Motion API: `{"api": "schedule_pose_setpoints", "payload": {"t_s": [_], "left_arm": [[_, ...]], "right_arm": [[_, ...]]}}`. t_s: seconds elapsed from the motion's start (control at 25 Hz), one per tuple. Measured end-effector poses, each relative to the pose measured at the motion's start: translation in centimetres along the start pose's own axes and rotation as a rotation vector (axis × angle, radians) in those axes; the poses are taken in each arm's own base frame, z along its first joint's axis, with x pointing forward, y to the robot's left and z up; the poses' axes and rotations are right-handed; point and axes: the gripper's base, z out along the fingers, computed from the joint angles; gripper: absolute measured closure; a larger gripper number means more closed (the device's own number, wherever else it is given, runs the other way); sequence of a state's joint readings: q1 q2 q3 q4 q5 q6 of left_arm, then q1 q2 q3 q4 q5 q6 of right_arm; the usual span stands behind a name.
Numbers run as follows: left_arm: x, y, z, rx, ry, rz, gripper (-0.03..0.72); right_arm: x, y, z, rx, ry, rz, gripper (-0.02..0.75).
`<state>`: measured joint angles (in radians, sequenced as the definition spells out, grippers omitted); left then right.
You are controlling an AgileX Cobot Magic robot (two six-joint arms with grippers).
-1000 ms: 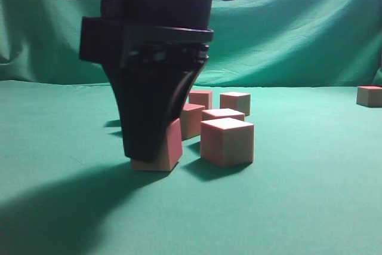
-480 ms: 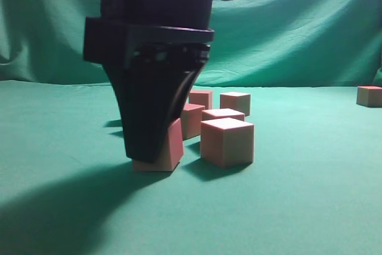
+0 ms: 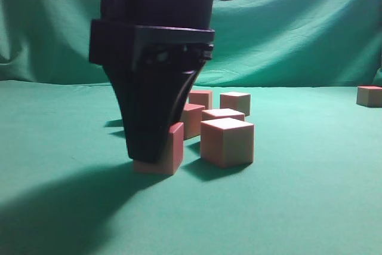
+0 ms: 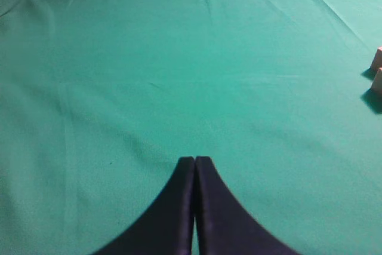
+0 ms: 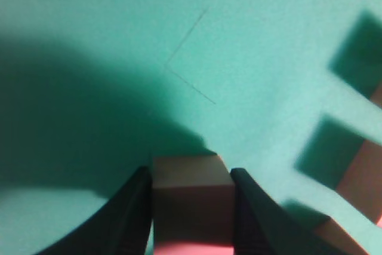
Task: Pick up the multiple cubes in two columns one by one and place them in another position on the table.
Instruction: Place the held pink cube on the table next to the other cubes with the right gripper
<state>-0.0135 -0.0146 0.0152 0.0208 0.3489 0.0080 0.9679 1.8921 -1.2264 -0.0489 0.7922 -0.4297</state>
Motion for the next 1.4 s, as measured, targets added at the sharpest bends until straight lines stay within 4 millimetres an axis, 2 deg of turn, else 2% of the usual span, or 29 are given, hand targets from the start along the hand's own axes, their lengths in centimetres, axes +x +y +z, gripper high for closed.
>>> {"api": "schedule_pose_setpoints", "payload": {"t_s": [0.12,0.16,0.24,0.32,0.44,0.52,0.72,0.84,1.0,1.12,1.16,1.2,1.32,1.36,1.4], "left_arm": [[0.0,0.0,0.0,0.000,0.000,0.000,0.688],[0.0,0.0,0.0,0.000,0.000,0.000,0.688],[0.0,0.0,0.0,0.000,0.000,0.000,0.688],[0.0,0.0,0.0,0.000,0.000,0.000,0.688],[0.0,0.0,0.0,0.000,0.000,0.000,0.688],[0.0,0.0,0.0,0.000,0.000,0.000,0.688],[0.0,0.0,0.0,0.000,0.000,0.000,0.688],[0.0,0.0,0.0,0.000,0.000,0.000,0.688],[0.0,0.0,0.0,0.000,0.000,0.000,0.688],[0.0,0.0,0.0,0.000,0.000,0.000,0.688],[0.0,0.0,0.0,0.000,0.000,0.000,0.688],[0.0,0.0,0.0,0.000,0.000,0.000,0.688],[0.0,0.0,0.0,0.000,0.000,0.000,0.688],[0.0,0.0,0.0,0.000,0.000,0.000,0.688],[0.0,0.0,0.0,0.000,0.000,0.000,0.688]], "right_arm": [[0.0,0.0,0.0,0.001,-0.002,-0.002,0.470],[0.0,0.0,0.0,0.002,-0.003,-0.002,0.421],[0.0,0.0,0.0,0.002,-0.004,-0.008,0.414],[0.0,0.0,0.0,0.002,-0.004,-0.010,0.288],[0.0,0.0,0.0,0.002,-0.005,-0.013,0.153],[0.0,0.0,0.0,0.002,-0.005,-0.013,0.099],[-0.4,0.1,-0.2,0.007,-0.012,-0.025,0.111],[-1.1,-0.4,-1.1,0.024,-0.018,-0.034,0.111],[-2.3,-1.4,-3.3,0.065,-0.028,-0.035,0.111],[-3.0,-2.0,-6.4,0.076,-0.035,0.004,0.111],[-3.0,-2.0,-6.4,0.076,-0.035,0.004,0.111],[-3.3,-2.2,-8.6,0.075,-0.022,0.046,0.159],[-3.6,-2.8,-11.8,0.110,-0.024,0.084,0.159],[-3.6,-3.1,-12.7,0.138,-0.037,0.093,0.207],[-3.5,-3.3,-13.7,0.170,-0.053,0.105,0.214]]}}
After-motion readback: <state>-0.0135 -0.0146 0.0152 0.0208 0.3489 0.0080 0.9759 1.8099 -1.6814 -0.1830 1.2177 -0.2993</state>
